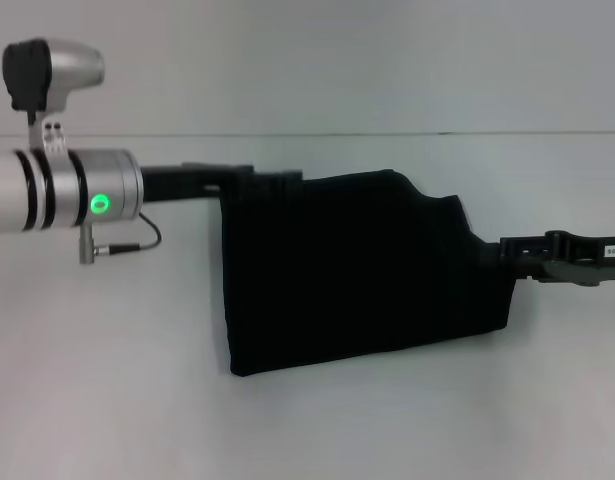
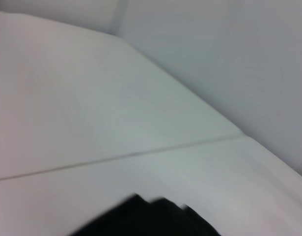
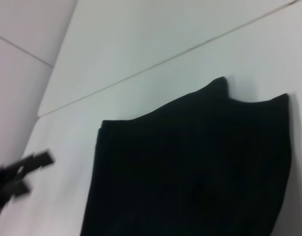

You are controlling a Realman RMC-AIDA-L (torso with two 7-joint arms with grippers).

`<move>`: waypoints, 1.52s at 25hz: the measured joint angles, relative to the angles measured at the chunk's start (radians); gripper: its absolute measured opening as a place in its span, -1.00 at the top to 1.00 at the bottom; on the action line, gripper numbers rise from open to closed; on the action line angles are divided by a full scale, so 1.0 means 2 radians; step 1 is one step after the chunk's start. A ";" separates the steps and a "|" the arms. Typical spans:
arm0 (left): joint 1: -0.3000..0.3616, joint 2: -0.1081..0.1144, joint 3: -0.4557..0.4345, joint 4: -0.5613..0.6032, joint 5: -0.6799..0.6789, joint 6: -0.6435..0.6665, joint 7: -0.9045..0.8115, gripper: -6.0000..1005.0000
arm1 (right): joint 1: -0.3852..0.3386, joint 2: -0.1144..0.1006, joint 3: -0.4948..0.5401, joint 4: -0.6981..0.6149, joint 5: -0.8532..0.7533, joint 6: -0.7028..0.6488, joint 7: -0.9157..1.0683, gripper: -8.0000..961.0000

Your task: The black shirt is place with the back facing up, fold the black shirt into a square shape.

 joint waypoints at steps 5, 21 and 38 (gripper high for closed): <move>-0.019 0.007 0.008 -0.023 0.005 -0.091 -0.067 -0.86 | -0.007 -0.010 0.003 -0.003 -0.002 -0.019 -0.002 -0.50; -0.055 0.010 0.009 -0.115 0.067 -0.225 -0.122 -0.86 | -0.008 -0.013 0.004 -0.003 -0.003 -0.029 -0.008 -0.49; -0.062 -0.019 0.015 -0.119 0.067 -0.265 -0.103 -0.83 | -0.007 -0.013 0.005 -0.004 -0.003 -0.028 -0.013 -0.49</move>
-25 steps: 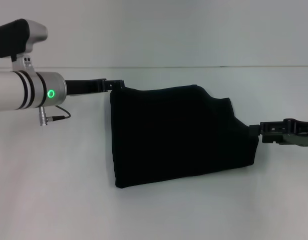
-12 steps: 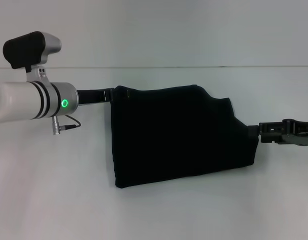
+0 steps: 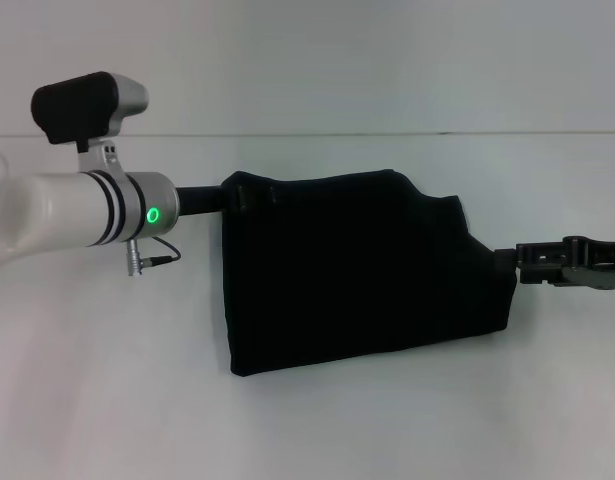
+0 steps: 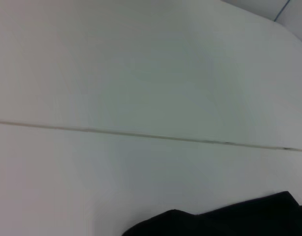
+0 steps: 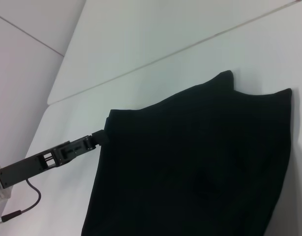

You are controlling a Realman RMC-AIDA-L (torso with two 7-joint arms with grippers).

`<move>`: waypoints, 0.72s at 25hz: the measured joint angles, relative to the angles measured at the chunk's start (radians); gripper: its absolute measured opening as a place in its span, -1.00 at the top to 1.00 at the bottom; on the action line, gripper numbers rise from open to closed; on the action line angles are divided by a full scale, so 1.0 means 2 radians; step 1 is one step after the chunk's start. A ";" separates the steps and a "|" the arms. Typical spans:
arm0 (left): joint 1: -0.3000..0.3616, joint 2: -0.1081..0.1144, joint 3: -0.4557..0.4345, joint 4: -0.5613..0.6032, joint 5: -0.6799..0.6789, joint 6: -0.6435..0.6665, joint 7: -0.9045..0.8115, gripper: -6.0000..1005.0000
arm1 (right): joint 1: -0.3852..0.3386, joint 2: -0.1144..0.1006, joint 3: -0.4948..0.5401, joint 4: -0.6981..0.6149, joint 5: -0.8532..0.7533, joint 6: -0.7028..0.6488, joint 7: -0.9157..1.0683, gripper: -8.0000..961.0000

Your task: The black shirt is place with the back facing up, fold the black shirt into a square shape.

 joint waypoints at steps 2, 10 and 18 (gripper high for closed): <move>-0.002 -0.003 0.000 0.000 0.000 -0.001 0.005 -0.82 | 0.000 -0.001 0.000 0.000 0.000 0.001 0.000 -0.49; -0.009 -0.007 0.000 -0.005 0.000 -0.020 0.030 -0.47 | 0.000 -0.004 0.000 0.000 0.001 0.004 0.000 -0.48; -0.004 -0.011 -0.001 -0.004 -0.004 -0.036 0.038 -0.12 | -0.001 -0.005 0.000 0.000 0.000 0.005 0.000 -0.48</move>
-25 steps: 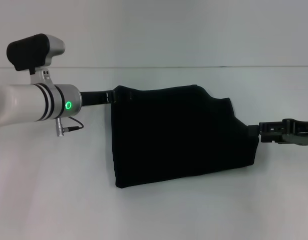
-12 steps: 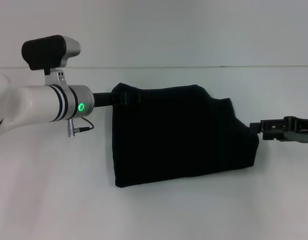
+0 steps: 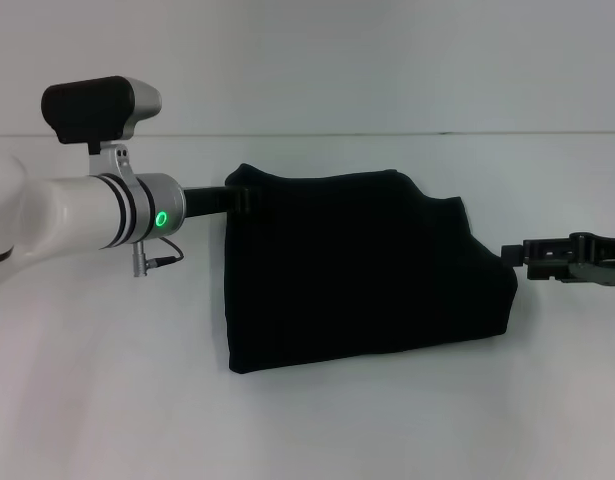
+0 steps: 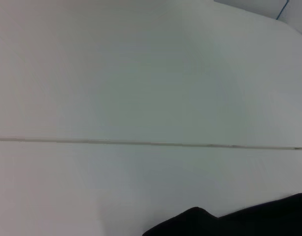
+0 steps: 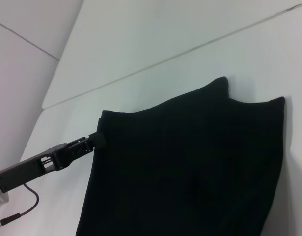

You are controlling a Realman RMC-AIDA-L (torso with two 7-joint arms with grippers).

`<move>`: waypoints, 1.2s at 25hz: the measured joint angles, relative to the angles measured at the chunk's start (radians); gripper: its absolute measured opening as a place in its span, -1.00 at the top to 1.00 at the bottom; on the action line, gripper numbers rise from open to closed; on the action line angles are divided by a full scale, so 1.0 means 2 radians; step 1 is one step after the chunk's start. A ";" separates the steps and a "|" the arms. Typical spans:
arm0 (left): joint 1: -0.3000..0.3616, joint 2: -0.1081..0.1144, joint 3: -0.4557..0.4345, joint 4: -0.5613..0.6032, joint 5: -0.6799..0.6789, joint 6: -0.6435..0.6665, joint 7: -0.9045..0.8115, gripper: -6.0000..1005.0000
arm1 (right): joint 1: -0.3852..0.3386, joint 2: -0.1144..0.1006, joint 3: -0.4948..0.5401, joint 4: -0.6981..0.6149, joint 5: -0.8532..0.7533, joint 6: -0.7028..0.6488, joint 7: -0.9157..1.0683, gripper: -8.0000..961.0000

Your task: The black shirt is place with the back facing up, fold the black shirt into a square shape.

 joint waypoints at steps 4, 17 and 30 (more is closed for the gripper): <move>0.001 -0.001 -0.002 0.000 -0.001 -0.003 0.000 0.03 | -0.003 0.000 -0.001 0.000 0.000 0.000 -0.002 -0.48; -0.002 -0.003 -0.001 0.002 -0.005 -0.003 0.000 0.93 | -0.005 0.005 -0.005 0.011 -0.025 0.000 -0.024 -0.47; -0.001 -0.002 0.001 0.003 -0.008 -0.001 0.001 0.93 | 0.015 0.020 -0.025 0.040 -0.029 0.020 -0.039 -0.41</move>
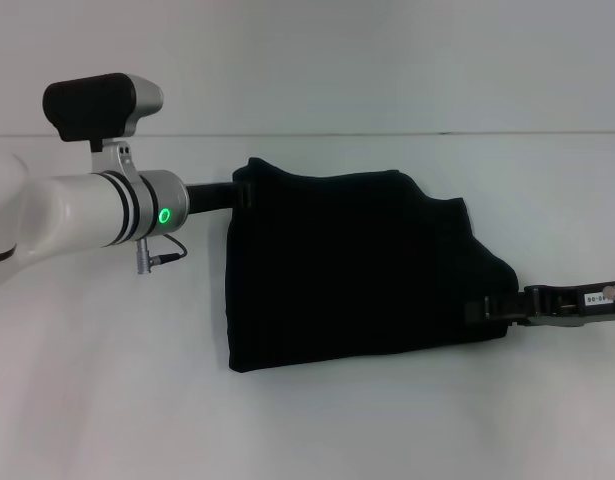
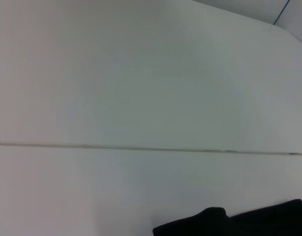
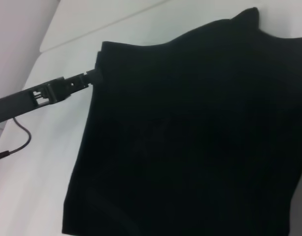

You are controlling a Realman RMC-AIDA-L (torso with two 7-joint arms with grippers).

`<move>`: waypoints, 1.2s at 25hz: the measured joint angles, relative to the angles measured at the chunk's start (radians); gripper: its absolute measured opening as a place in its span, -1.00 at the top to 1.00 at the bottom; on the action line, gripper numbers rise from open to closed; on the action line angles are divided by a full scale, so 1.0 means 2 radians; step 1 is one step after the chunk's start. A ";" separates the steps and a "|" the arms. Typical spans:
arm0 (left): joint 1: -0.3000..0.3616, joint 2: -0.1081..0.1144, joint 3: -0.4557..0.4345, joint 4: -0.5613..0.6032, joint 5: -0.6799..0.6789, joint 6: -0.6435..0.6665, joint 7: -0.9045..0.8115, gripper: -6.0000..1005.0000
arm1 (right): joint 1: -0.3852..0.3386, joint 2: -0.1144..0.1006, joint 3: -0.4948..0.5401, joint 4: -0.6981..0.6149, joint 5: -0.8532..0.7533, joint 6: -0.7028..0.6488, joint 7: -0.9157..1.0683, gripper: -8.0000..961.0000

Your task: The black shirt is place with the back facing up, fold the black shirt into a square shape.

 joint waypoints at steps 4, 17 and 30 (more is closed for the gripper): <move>0.000 0.001 0.000 0.000 0.000 -0.001 0.000 0.93 | -0.002 0.000 0.001 0.001 0.000 0.007 0.005 -0.30; 0.000 0.002 -0.001 0.000 0.000 -0.002 0.000 0.93 | 0.000 -0.004 -0.004 0.007 -0.008 -0.002 0.002 0.52; -0.001 0.004 0.001 0.000 0.001 0.001 -0.001 0.93 | -0.003 -0.008 -0.003 0.005 -0.012 -0.006 0.009 0.93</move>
